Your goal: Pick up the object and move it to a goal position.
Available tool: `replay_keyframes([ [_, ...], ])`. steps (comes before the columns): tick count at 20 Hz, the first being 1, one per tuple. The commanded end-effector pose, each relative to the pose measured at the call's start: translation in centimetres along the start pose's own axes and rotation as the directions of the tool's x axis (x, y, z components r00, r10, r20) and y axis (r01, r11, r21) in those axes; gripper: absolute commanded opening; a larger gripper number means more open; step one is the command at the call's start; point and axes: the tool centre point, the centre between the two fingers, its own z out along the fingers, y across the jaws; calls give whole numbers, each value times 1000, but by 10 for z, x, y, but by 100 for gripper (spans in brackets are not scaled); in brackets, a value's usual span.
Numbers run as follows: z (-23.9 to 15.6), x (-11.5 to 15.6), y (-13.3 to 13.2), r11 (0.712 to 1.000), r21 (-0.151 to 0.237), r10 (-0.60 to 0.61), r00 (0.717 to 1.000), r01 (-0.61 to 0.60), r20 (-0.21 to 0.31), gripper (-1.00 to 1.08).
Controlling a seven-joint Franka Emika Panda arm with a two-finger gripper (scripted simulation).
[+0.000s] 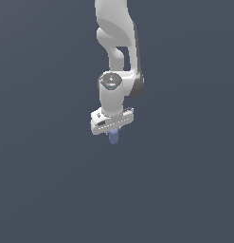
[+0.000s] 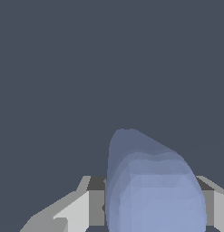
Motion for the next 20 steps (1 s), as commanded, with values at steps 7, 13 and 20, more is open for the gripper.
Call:
replay_keyframes([
  [7,-24,0,1,1000,0,0,1000,0,0,-100],
  [13,-67,0,2,1000,0,-1,1000,1,0,-100],
  [20,-139,1,5,1000,1,-1,1000,1,-1,-100],
])
